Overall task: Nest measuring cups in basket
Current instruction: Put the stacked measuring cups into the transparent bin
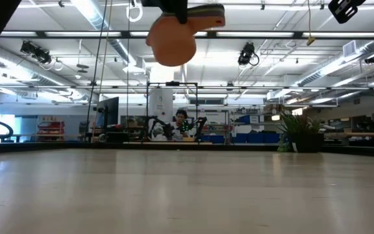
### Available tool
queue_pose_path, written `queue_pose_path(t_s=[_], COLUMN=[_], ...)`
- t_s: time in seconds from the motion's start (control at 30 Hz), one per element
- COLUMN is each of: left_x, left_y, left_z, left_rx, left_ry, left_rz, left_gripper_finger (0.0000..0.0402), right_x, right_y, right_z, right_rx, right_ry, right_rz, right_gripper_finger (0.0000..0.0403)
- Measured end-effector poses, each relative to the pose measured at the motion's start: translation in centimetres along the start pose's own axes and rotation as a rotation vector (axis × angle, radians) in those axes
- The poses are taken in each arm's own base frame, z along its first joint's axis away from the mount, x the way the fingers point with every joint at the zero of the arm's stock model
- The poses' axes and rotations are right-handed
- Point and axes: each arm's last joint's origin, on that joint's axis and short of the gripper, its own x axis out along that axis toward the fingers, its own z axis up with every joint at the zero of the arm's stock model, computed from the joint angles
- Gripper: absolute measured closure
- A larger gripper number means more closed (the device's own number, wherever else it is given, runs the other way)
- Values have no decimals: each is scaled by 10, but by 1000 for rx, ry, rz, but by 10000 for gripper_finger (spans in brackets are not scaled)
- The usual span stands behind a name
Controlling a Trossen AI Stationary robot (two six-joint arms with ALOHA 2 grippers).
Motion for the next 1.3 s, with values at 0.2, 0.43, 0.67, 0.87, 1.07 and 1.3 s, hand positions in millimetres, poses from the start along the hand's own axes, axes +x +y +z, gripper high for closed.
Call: queue_pose_path(t_s=[0.2,0.43,0.67,0.87,1.07,1.3], left_x=[-18,-37,-45,-46,-38,-31], left_y=[6,14,11,-1,-14,-19], left_z=[-4,-9,-15,-24,-38,-66], left_rx=[-25,-71,-59,-16,-26,-102], left_ry=[-36,-81,-67,-31,25,108], left_rz=[-24,-38,-90,-133,-121,-83], left_gripper_finger=[310,310,310,310,310,310], right_x=[0,0,0,0,0,0], right_y=[0,0,0,0,0,0], right_z=[0,0,1,1,1,1], right_rx=[0,0,0,0,-1,-1], right_ry=[-1,-1,-6,-8,-8,-8], right_rz=[0,0,1,1,1,1], right_gripper_finger=[385,385,385,385,385,385])
